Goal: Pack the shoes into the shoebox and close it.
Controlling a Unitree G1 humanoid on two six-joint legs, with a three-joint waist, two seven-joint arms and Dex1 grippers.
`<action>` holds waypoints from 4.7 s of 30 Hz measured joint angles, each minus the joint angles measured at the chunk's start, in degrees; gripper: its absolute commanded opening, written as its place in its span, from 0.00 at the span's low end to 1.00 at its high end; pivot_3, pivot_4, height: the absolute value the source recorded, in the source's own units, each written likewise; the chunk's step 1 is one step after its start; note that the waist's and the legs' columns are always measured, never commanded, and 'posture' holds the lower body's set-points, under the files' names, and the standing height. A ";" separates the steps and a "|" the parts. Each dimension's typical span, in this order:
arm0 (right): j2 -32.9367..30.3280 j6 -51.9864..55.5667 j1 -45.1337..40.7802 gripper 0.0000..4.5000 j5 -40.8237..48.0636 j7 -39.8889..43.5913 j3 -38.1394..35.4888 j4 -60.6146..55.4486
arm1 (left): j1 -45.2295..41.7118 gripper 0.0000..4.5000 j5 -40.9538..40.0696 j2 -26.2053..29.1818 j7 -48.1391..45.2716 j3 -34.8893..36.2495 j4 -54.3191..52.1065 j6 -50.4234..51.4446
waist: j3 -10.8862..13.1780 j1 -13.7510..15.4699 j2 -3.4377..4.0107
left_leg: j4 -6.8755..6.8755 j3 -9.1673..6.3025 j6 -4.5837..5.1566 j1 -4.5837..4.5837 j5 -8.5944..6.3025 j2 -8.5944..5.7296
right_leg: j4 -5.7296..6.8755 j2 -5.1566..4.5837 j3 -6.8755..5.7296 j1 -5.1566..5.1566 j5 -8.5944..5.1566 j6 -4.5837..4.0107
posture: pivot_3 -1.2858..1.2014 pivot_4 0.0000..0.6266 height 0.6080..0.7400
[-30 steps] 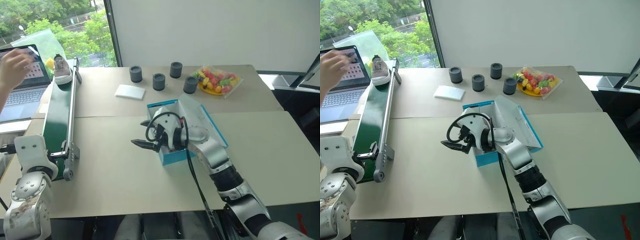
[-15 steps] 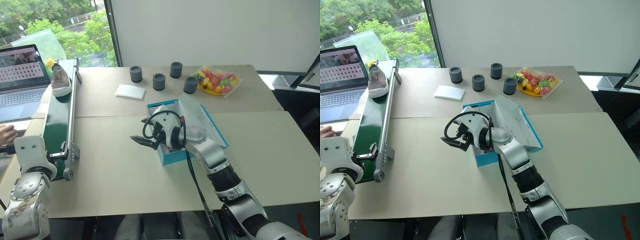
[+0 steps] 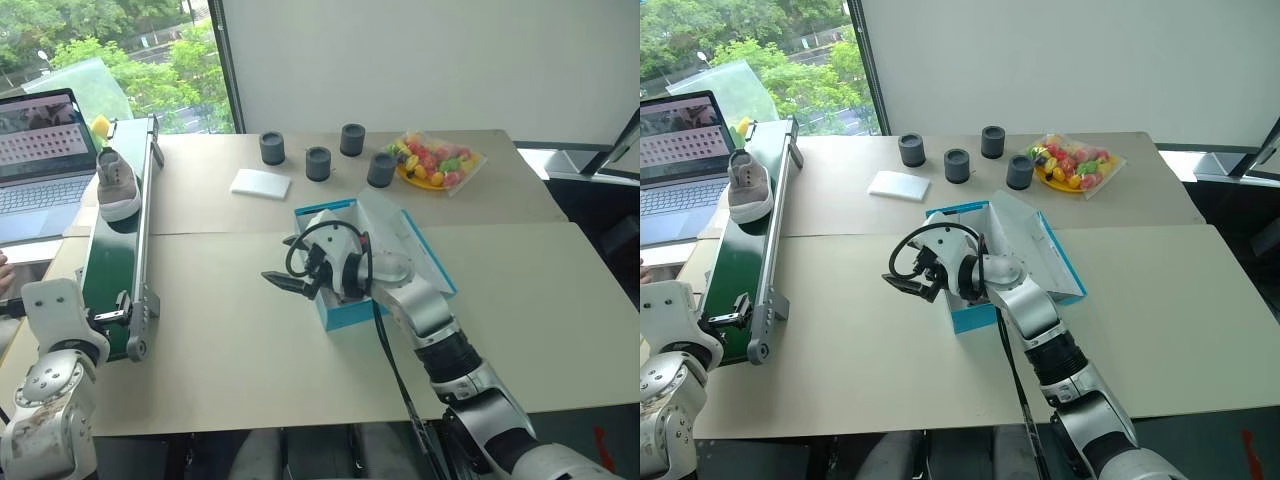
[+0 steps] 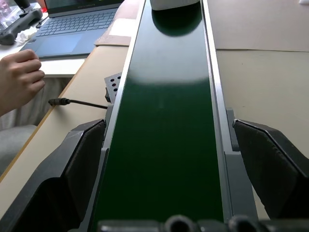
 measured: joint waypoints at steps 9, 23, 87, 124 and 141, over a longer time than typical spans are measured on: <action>0.17 0.01 -0.06 0.95 -0.01 -0.89 -0.14 0.02 | -1.33 1.00 -1.10 -0.93 0.15 0.13 2.31 0.00 | 0.00 -0.02 0.00 | 0.00 0.00 0.00 0.00 0.00 0.00 | 0.00 0.00 0.00 0.00 0.00 0.00 | 0.52 0.24 0.99; -0.37 0.81 -0.05 0.95 0.04 -1.57 -0.38 -0.13 | -1.33 1.00 -0.73 -0.78 0.35 -0.66 4.38 -0.43 | 0.00 0.01 0.00 | 0.00 0.00 0.00 0.00 0.00 0.00 | 0.00 -0.01 0.00 0.00 0.00 0.00 | 0.52 0.24 0.99; -0.23 3.84 -2.21 1.00 1.17 -3.66 -5.34 0.87 | -9.08 0.02 -0.49 -4.49 6.59 -2.07 3.62 0.83 | 0.00 0.22 -0.08 | -0.03 0.02 0.00 -0.02 0.00 0.00 | 0.00 0.01 0.00 0.00 0.01 0.00 | 0.52 0.24 0.99; 8.57 44.84 -26.47 0.14 34.84 -21.27 -43.14 30.00 | -21.02 0.02 -28.04 -7.26 1.08 -22.36 -16.18 19.26 | 0.03 -0.15 -0.13 | 0.01 0.42 0.08 -0.40 -0.04 -0.02 | -0.23 0.06 0.00 -0.13 0.05 0.09 | 0.52 0.24 0.99; 10.82 40.07 -25.51 0.11 37.13 -26.28 -47.35 29.62 | -16.91 0.55 -20.92 2.42 -1.98 -27.51 -16.57 9.22 | 0.05 -0.03 -0.10 | 0.00 0.40 0.08 -0.43 -0.03 -0.03 | -0.24 0.04 0.00 -0.17 0.05 0.08 | 0.52 0.24 0.99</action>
